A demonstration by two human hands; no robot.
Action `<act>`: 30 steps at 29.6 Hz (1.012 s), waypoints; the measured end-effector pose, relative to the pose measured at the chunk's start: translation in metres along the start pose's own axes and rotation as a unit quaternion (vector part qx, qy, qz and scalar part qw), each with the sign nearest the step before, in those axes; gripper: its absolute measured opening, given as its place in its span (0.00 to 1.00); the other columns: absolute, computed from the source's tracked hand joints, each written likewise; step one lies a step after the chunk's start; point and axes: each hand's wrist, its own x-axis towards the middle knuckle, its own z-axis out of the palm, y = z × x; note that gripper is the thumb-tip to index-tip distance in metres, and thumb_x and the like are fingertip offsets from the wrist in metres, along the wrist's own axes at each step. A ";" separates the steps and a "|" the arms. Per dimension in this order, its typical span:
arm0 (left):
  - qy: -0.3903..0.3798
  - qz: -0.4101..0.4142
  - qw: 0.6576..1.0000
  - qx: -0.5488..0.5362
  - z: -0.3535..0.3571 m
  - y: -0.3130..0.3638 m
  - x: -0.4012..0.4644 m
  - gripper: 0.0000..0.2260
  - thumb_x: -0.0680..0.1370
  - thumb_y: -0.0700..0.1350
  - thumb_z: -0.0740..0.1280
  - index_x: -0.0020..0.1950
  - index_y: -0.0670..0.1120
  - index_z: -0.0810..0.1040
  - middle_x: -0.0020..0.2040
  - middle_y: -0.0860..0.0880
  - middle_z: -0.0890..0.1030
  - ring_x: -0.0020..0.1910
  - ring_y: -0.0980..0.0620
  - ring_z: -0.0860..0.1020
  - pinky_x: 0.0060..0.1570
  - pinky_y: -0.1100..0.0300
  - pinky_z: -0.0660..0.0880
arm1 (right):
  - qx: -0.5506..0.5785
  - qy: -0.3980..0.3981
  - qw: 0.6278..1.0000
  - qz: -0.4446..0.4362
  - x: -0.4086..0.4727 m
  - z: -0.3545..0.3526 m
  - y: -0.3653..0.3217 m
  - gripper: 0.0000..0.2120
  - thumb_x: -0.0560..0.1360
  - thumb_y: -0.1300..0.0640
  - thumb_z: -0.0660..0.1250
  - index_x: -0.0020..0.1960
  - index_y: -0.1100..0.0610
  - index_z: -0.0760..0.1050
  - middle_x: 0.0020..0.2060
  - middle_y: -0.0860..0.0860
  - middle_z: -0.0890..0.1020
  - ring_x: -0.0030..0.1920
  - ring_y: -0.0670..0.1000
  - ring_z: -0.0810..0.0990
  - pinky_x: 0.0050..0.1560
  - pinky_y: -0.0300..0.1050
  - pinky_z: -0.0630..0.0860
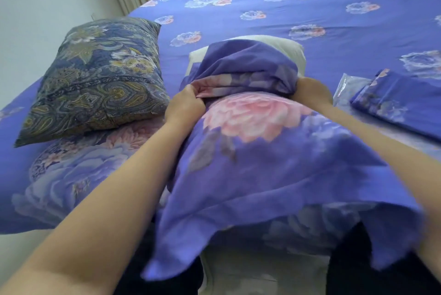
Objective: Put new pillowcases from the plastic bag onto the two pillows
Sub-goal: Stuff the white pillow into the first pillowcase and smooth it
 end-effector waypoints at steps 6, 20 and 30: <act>-0.103 -0.130 0.981 -0.101 -0.008 0.002 0.007 0.12 0.74 0.34 0.55 0.52 0.37 0.77 0.35 0.37 0.79 0.32 0.43 0.79 0.32 0.59 0.73 | 0.003 -0.024 0.998 -0.050 -0.014 0.008 0.002 0.26 0.71 0.37 0.64 0.63 0.51 0.69 0.55 0.57 0.80 0.53 0.61 0.79 0.42 0.47 0.68; -0.149 -0.059 0.974 -0.159 0.010 -0.017 -0.033 0.24 0.79 0.60 0.56 0.68 0.44 0.67 0.67 0.43 0.72 0.67 0.47 0.69 0.59 0.61 0.62 | -0.012 -0.009 0.999 -0.030 -0.028 0.016 -0.003 0.19 0.74 0.63 0.59 0.64 0.61 0.62 0.58 0.66 0.72 0.54 0.68 0.75 0.46 0.55 0.71; -0.118 0.042 0.981 -0.146 -0.014 -0.038 -0.067 0.29 0.72 0.58 0.69 0.68 0.51 0.63 0.63 0.52 0.75 0.61 0.53 0.74 0.63 0.54 0.68 | 0.077 -0.022 0.997 0.022 -0.034 -0.019 0.021 0.33 0.71 0.56 0.68 0.72 0.57 0.58 0.69 0.60 0.60 0.66 0.62 0.67 0.65 0.53 0.65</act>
